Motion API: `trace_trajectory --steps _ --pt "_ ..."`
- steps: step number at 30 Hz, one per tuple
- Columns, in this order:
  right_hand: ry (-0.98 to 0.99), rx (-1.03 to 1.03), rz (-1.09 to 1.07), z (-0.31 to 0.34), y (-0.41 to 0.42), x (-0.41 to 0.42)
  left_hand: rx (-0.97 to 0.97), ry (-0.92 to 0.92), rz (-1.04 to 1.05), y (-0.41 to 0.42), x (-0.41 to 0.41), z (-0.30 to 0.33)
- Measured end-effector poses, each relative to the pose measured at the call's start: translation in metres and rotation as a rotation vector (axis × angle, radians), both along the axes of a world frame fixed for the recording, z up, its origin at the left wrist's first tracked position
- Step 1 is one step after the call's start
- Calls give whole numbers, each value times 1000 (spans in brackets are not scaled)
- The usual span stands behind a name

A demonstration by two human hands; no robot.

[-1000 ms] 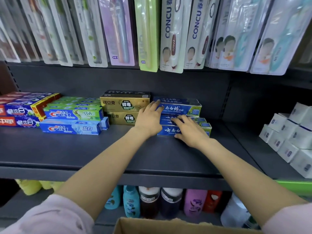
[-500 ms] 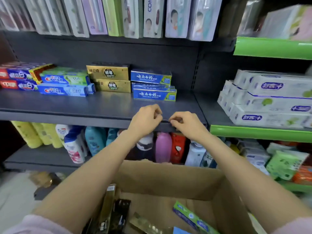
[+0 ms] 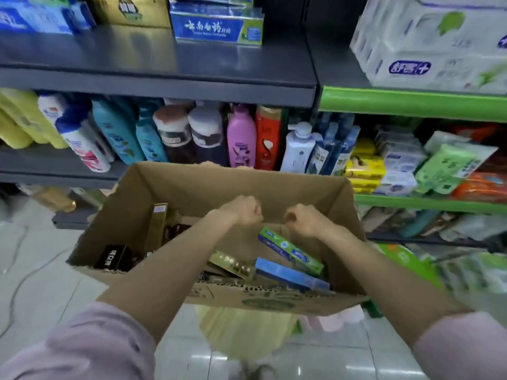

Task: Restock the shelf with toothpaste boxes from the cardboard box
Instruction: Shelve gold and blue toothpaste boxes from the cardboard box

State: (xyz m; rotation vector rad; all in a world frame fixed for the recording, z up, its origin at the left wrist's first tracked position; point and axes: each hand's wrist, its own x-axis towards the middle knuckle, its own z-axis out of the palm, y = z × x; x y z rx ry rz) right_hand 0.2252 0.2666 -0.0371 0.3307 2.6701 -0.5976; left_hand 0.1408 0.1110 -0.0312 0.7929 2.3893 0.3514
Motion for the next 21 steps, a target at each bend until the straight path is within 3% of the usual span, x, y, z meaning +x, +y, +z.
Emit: trace_trajectory --steps 3,7,10,16,21 --pt "-154 47 -19 -47 10 -1 -125 -42 -71 14 -1 -43" --pt "-291 141 70 -95 17 -9 -402 217 -310 33 1 -86" --pt "-311 114 58 -123 18 -14 -398 275 -407 42 3 -113" --pt "-286 10 -44 -139 23 -18 -179 -104 -467 53 14 -137" --pt "-224 -42 -123 -114 38 -14 -274 -119 -572 63 29 -153"
